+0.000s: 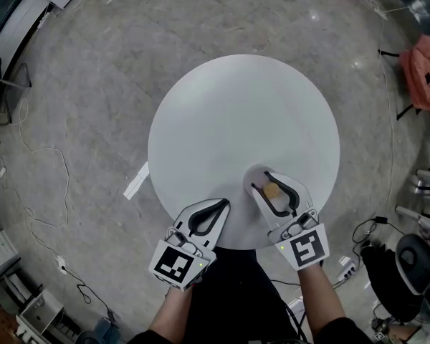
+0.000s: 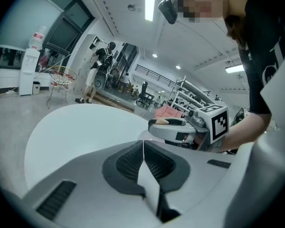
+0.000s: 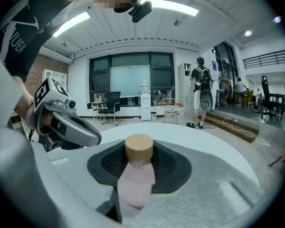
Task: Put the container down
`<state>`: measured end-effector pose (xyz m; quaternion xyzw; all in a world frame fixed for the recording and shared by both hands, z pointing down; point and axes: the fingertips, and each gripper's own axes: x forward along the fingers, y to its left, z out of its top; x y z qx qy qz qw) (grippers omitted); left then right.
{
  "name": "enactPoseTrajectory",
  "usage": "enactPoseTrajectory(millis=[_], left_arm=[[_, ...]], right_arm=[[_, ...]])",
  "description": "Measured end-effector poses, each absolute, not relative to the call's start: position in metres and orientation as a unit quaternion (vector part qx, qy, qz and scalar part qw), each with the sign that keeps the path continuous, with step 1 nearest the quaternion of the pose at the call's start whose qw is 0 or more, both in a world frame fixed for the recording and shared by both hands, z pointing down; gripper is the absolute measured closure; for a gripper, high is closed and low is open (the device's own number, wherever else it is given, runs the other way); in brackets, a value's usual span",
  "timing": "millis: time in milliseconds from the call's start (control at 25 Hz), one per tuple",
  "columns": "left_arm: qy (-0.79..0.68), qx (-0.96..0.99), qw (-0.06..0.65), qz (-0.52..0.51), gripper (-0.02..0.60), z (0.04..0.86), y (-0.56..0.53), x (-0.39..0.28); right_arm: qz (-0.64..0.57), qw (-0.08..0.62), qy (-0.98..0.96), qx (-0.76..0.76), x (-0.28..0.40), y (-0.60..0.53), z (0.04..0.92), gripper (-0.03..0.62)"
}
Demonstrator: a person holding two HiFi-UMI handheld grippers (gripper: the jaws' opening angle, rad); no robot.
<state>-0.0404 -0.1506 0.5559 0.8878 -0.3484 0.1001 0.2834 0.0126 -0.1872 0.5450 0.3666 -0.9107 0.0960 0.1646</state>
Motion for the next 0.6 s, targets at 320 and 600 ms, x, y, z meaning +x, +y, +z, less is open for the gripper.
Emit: enactPoseTrajectory(millis=[320, 600], left_arm=[[-0.351, 0.888, 0.283, 0.095, 0.568, 0.556, -0.145, -0.04], [-0.35, 0.887, 0.286, 0.094, 0.566, 0.557, -0.136, -0.038]], right_arm=[[0.095, 0.162, -0.908, 0.374, 0.012, -0.185, 0.546, 0.465], [0.095, 0.16, -0.908, 0.375, 0.008, -0.184, 0.549, 0.417]])
